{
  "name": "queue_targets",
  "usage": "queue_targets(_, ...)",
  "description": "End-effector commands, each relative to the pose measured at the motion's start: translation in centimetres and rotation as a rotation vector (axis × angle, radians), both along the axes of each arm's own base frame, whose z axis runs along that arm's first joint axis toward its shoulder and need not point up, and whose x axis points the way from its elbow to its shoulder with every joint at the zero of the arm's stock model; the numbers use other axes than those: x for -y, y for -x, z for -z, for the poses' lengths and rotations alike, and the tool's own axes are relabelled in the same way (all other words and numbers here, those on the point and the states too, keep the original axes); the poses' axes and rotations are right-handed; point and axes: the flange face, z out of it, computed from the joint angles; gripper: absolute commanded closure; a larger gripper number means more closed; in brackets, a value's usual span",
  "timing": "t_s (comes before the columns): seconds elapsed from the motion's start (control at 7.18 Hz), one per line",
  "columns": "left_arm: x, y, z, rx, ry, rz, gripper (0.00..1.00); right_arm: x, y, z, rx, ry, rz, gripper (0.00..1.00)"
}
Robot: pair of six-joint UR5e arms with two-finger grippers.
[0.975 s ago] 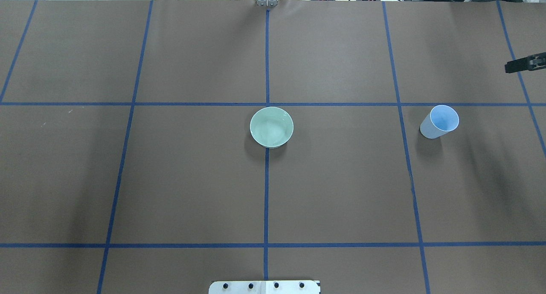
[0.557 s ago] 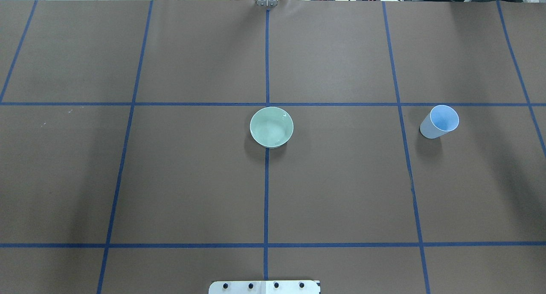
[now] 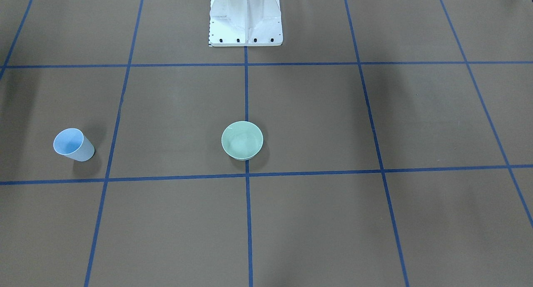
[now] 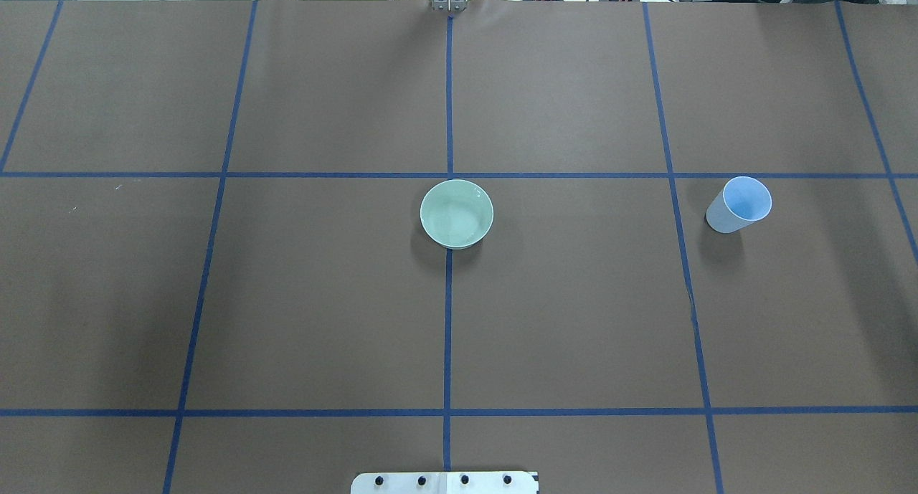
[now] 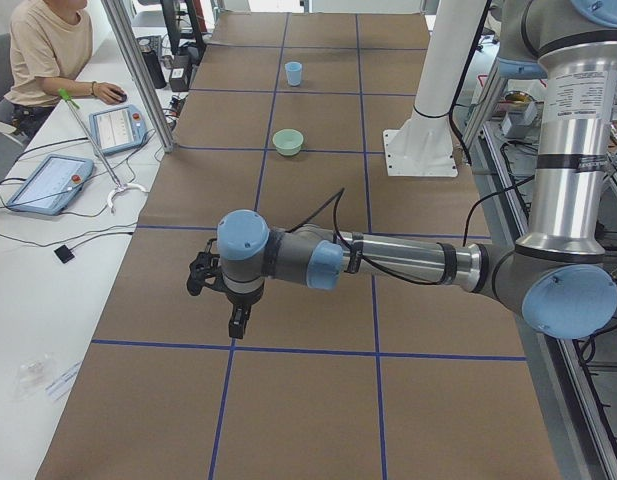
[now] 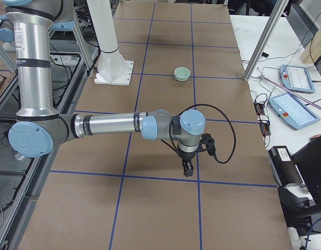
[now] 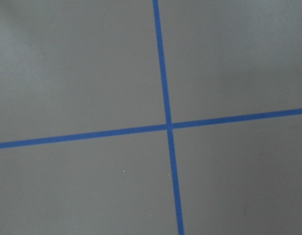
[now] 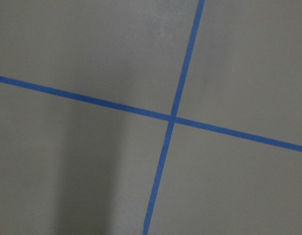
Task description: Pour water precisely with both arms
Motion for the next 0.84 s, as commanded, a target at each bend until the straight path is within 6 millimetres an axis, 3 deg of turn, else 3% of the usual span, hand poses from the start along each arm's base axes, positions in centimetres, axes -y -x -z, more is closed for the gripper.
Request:
queue_targets(0.0,5.2,-7.8,7.9,-0.035,-0.040,-0.039,0.00,-0.6,0.0,-1.3,0.001,0.003,0.002,0.00)
queue_targets(0.14,6.1,-10.4,10.0,-0.046,-0.105,-0.084,0.00,-0.5,0.0,-1.2,0.003,0.000,0.003,0.00)
queue_targets(0.28,6.2,-12.0,8.1,-0.050,-0.111,-0.111,0.00,-0.6,0.0,-1.2,0.003,0.000,0.003,0.00)
queue_targets(0.42,6.5,-12.4,8.1,-0.061,-0.172,-0.121,0.00,-0.5,0.0,-1.2,0.003,-0.001,0.005,0.00)
queue_targets(0.56,5.9,-15.9,8.8,-0.101,-0.268,-0.147,0.00,-0.6,0.0,-1.2,0.003,-0.001,0.005,0.00)
queue_targets(0.7,5.0,-22.7,11.2,-0.164,-0.208,-0.157,0.00,-0.5,0.0,-1.0,0.003,-0.008,0.005,0.00)
